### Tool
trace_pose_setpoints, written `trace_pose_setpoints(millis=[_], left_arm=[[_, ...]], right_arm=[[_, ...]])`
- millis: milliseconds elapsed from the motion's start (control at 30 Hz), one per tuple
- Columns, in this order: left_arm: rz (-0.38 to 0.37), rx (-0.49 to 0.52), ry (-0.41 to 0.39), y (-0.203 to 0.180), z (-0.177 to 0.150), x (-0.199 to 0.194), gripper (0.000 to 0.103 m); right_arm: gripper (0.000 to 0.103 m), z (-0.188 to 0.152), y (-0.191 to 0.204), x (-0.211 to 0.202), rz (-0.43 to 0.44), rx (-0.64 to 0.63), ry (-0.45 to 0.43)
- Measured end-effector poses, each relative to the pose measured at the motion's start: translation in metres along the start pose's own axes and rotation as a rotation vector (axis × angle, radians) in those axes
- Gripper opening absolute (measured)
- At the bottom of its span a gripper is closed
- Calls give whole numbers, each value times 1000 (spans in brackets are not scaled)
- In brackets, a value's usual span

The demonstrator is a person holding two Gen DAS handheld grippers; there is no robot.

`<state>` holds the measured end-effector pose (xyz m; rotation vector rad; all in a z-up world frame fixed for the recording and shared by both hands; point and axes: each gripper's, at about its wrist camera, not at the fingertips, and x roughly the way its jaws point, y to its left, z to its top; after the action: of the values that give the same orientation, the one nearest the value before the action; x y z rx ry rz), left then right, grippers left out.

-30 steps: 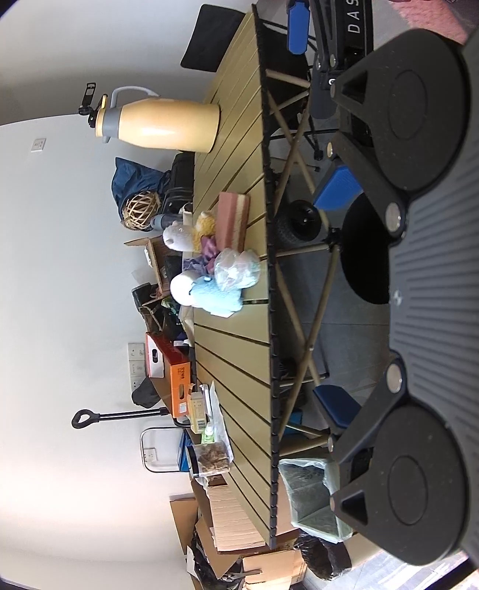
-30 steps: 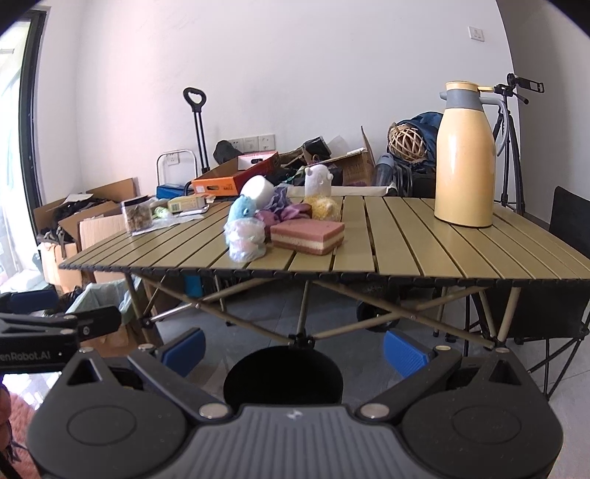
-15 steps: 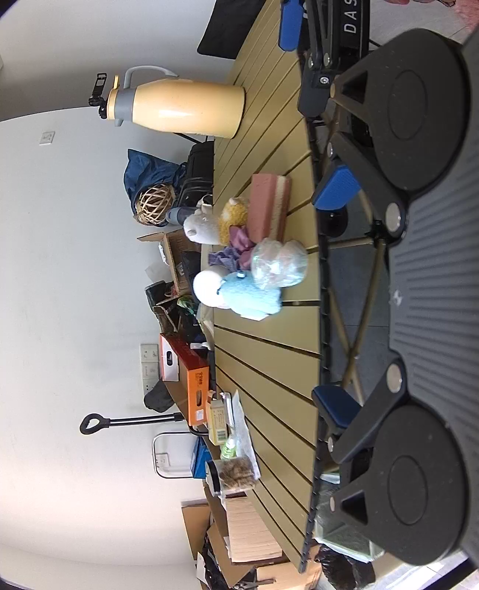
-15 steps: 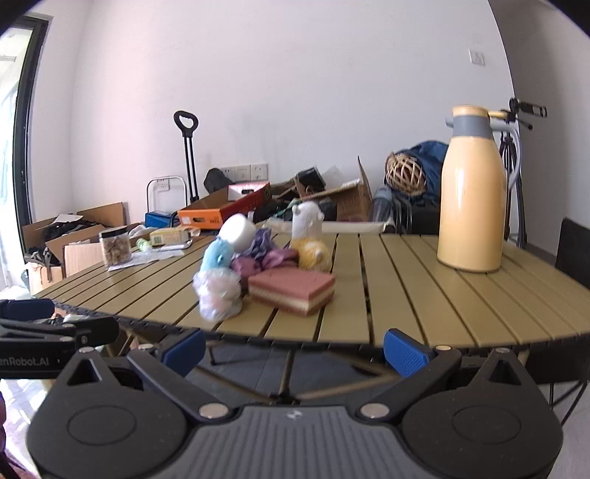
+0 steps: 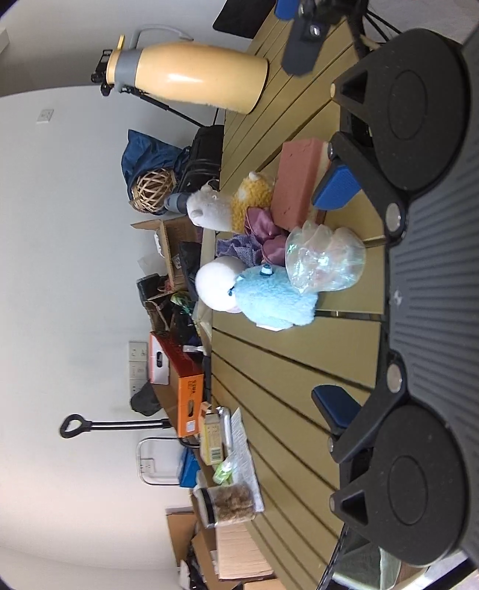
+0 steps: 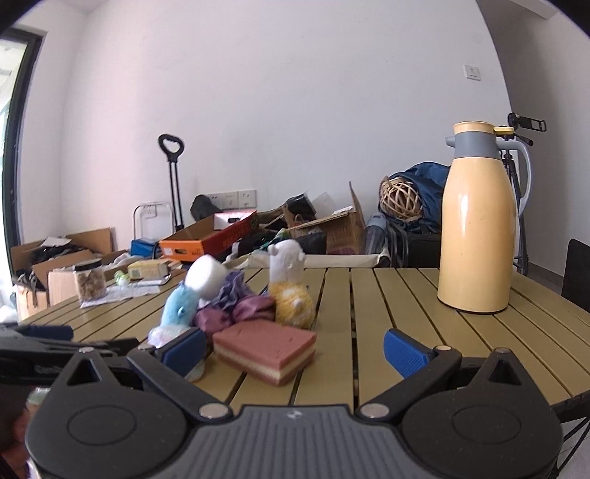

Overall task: Collect trash
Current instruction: 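Move the left tool toward the clear plastic bag while the right tool approaches the pink sponge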

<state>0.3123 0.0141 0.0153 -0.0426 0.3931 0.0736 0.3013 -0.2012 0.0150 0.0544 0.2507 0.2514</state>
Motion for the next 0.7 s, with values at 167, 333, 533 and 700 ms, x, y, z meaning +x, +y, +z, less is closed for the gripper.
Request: trace_pose_setpoints(millis=[167, 333, 533, 700], left_arm=[[-31, -25, 48, -2, -2, 32, 103], [-13, -18, 60, -10, 0, 48, 103], [1, -2, 107, -17, -5, 63, 103], [-2, -6, 121, -24, -7, 71, 103]], right_arm=[[103, -5, -9, 13, -40, 42, 15], [103, -6, -6, 13, -48, 37, -14], [103, -10, -5, 15, -52, 21, -9], [103, -11, -10, 17, -74, 28, -9]])
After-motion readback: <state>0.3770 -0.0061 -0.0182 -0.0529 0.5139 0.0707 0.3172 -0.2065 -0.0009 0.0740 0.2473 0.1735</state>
